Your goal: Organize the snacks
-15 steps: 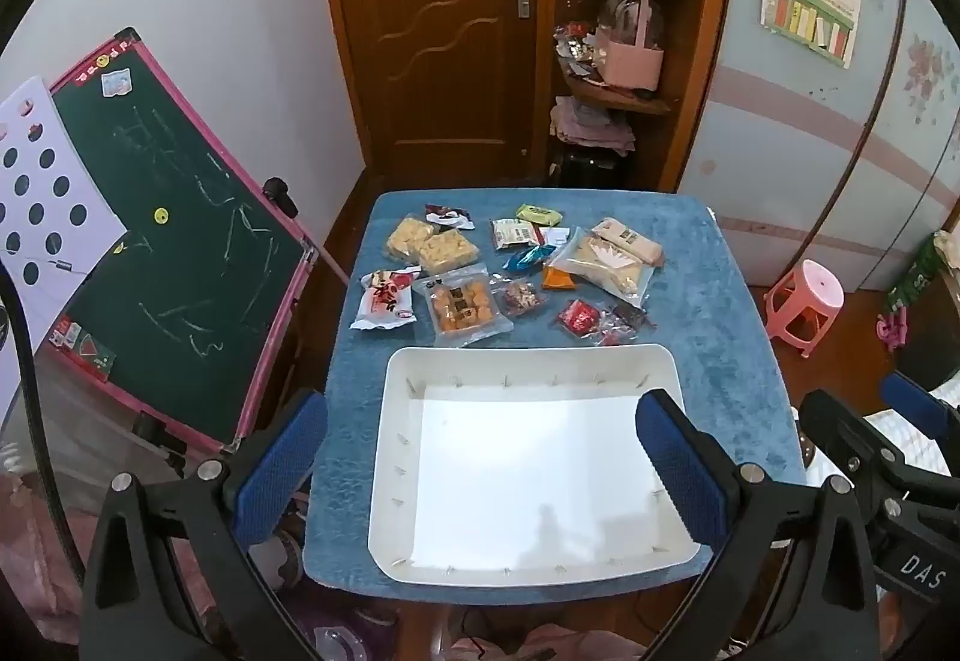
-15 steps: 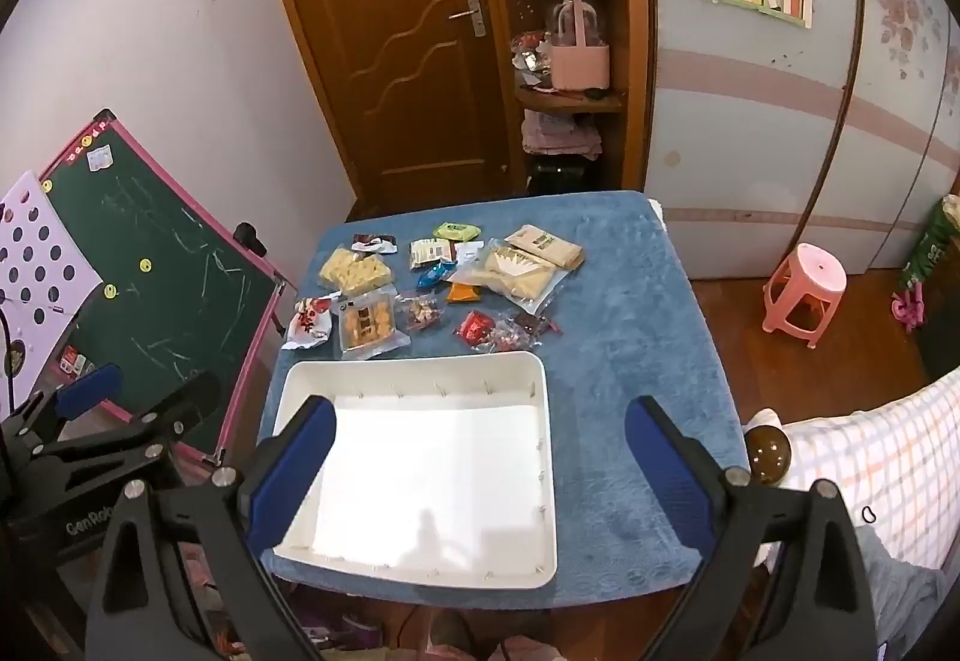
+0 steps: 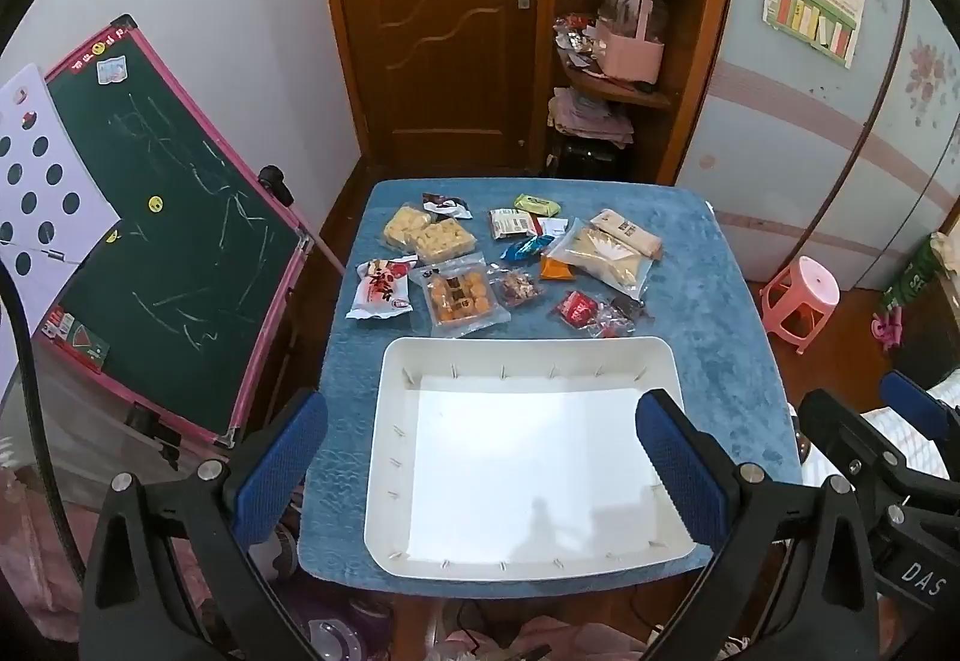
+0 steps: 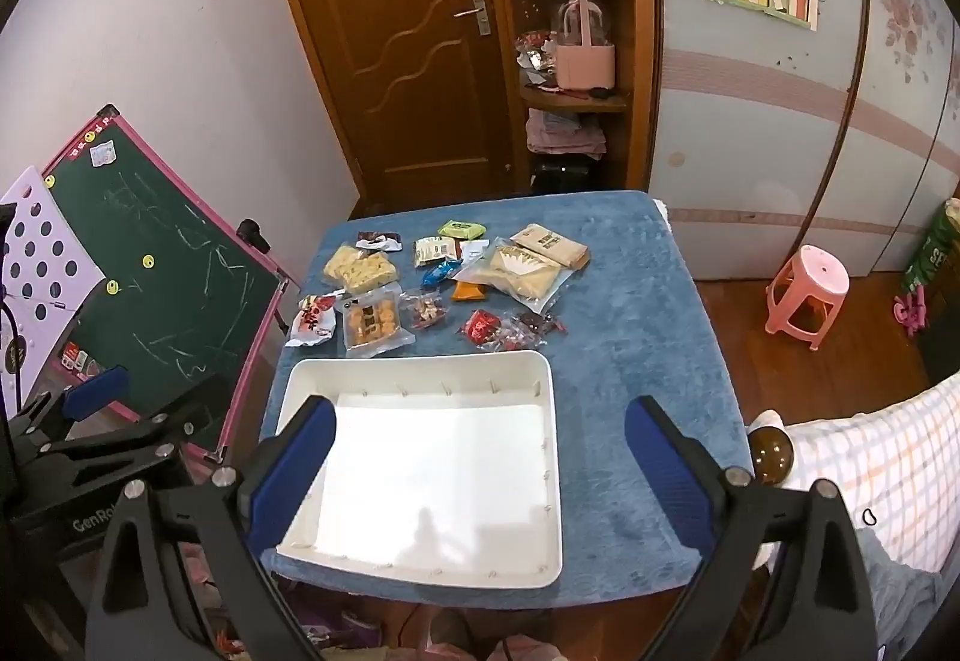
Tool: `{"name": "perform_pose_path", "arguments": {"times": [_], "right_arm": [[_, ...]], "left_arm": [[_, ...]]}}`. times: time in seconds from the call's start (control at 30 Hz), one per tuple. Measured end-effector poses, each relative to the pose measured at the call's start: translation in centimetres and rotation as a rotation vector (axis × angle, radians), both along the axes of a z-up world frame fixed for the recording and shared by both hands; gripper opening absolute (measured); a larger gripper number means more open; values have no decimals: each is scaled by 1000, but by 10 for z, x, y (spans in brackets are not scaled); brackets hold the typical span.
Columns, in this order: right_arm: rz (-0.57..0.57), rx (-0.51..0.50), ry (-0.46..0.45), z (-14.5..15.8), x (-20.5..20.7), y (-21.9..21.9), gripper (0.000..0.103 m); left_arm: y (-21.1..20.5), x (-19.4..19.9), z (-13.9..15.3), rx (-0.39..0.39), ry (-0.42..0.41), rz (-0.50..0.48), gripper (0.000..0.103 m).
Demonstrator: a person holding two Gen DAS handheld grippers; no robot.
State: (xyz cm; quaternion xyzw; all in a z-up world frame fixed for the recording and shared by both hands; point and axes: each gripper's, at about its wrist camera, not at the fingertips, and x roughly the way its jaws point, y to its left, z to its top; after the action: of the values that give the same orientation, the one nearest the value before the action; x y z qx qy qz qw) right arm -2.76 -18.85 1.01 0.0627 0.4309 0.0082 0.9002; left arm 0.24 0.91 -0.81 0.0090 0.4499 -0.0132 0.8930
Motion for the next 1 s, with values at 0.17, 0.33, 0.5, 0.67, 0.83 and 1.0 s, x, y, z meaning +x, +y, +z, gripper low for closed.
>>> {"name": "perform_pose_path", "arguments": {"times": [0.17,0.33,0.5,0.67,0.83,1.0], "right_arm": [[1,0,-1,0,-1,1,97],[-1,1,-2,-1,-3,3,97],[1,0,-4,0,-5,0,97],[1,0,-6,-2,-5,3,97],[-1,1,-8,-2,-6,7,97],[-2,1,-9,-4,-5,10,97]], "left_arm": [[-1,-6,0,-6,-13,-13,102],[1,-10,2,-19,-19,-26,102],[0,-10,5,-17,-21,-30,100],[0,-10,5,-17,-22,-29,100],[2,-9,5,-14,-16,-26,100],[9,-11,2,-12,1,-26,100]]}}
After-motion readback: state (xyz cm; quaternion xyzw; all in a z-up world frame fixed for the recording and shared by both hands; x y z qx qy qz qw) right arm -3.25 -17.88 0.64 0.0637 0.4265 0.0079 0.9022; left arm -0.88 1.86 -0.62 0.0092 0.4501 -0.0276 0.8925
